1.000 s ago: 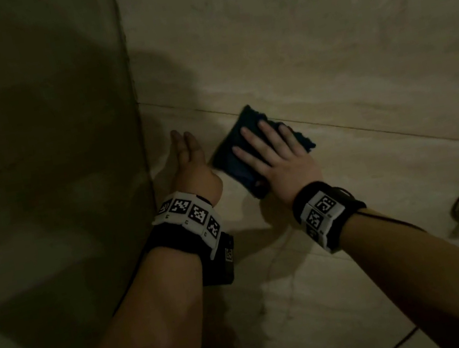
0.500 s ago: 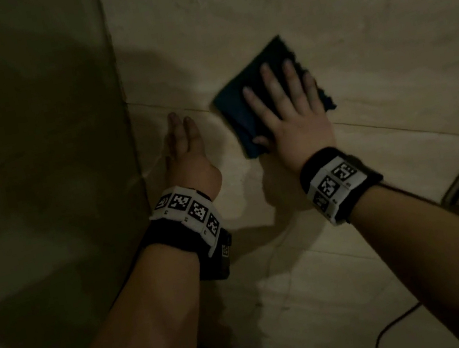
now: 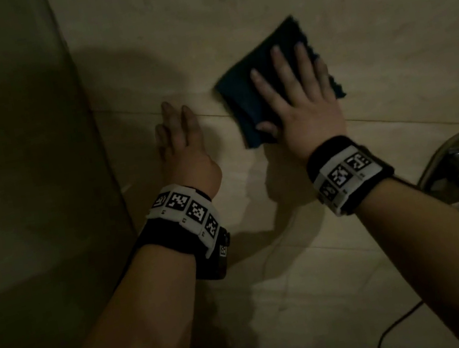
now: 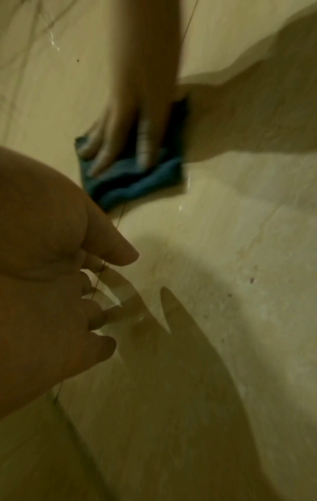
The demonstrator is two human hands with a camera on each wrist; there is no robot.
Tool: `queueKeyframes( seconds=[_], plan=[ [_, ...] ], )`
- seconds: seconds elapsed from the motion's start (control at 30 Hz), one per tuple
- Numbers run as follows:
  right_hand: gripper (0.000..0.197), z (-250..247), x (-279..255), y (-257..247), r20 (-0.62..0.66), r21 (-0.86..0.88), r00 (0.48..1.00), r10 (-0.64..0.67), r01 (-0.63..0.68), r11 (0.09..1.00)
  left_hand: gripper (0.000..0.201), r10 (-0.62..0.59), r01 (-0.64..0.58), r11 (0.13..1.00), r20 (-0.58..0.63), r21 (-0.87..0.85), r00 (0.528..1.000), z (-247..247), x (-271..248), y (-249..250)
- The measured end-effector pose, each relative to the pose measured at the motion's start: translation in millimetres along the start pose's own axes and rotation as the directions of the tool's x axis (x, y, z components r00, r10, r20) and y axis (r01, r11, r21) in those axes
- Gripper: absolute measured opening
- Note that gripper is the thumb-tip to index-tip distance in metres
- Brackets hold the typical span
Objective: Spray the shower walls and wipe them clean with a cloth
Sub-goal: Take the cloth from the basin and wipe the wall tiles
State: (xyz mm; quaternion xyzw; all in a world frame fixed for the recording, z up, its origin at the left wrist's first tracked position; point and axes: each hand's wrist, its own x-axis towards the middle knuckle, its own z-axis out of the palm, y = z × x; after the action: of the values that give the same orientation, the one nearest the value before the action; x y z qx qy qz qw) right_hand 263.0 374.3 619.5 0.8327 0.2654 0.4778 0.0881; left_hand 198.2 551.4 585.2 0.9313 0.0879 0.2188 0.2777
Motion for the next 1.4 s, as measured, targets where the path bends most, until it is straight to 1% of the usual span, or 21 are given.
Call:
queueKeyframes(
  seconds=[0.1, 0.23, 0.33, 0.43, 0.57, 0.63, 0.73, 0.8, 0.87, 1.0, 1.13, 1.23, 1.33, 1.4],
  plan=[
    [0.075, -6, 6, 2, -0.017, -0.009, 0.999, 0.035, -0.035, 0.999, 0.083, 0.024, -0.024, 1.000, -0.001, 0.004, 1.000, 7, -2, 3],
    [0.071, 9, -18, -4, 0.007, -0.016, 0.999, 0.049, -0.049, 0.999, 0.080, 0.049, -0.048, 0.998, -0.009, 0.050, 0.999, 10, -4, 4],
    [0.071, 26, -55, -8, 0.077, -0.048, 0.997, -0.020, 0.024, 0.999, 0.079, 0.038, -0.037, 0.997, -0.009, 0.066, 0.999, 10, -3, 5],
    [0.073, 36, -81, -7, 0.116, -0.068, 0.991, -0.071, 0.079, 0.995, 0.080, 0.023, -0.022, 0.998, -0.008, 0.063, 1.000, 12, -3, 7],
    [0.066, 34, -77, 2, 0.088, -0.047, 0.988, -0.129, 0.134, 0.990, 0.079, 0.001, -0.001, 0.997, -0.004, 0.074, 1.000, 12, -5, 10],
    [0.068, 26, -66, 15, 0.046, -0.045, 0.993, -0.110, 0.113, 0.993, 0.079, -0.011, 0.012, 0.997, -0.013, 0.074, 1.000, 14, -7, 16],
    [0.071, 6, -45, 38, -0.029, -0.027, 1.000, 0.011, -0.011, 1.000, 0.081, 0.017, -0.014, 0.998, -0.041, 0.069, 0.999, 20, -11, 29],
    [0.072, -6, -35, 49, -0.015, 0.009, 0.996, 0.084, -0.084, 0.996, 0.083, 0.067, -0.064, 0.997, -0.059, 0.051, 0.996, 26, -13, 38],
    [0.071, -10, -33, 54, -0.008, 0.007, 0.993, 0.115, -0.115, 0.993, 0.085, 0.103, -0.101, 0.994, -0.074, 0.033, 0.992, 30, -13, 46],
    [0.070, 6, -59, 47, -0.009, -0.029, 0.985, 0.173, -0.173, 0.984, 0.084, 0.112, -0.110, 0.994, -0.077, 0.024, 0.991, 36, -15, 58],
    [0.069, 26, -109, 40, 0.090, -0.039, 0.989, 0.121, -0.118, 0.992, 0.082, 0.130, -0.125, 0.990, -0.061, 0.069, 0.990, 41, -20, 68],
    [0.066, 27, -121, 49, 0.130, -0.026, 0.988, 0.081, -0.078, 0.997, 0.081, 0.134, -0.129, 0.988, -0.064, 0.080, 0.989, 45, -23, 76],
    [0.065, 19, -114, 62, 0.112, -0.017, 0.992, 0.062, -0.060, 0.998, 0.084, 0.150, -0.144, 0.987, -0.072, 0.072, 0.986, 50, -25, 86],
    [0.067, 11, -102, 73, 0.060, 0.000, 0.991, 0.118, -0.118, 0.993, 0.085, 0.168, -0.163, 0.984, -0.079, 0.066, 0.983, 51, -25, 92]
  ],
)
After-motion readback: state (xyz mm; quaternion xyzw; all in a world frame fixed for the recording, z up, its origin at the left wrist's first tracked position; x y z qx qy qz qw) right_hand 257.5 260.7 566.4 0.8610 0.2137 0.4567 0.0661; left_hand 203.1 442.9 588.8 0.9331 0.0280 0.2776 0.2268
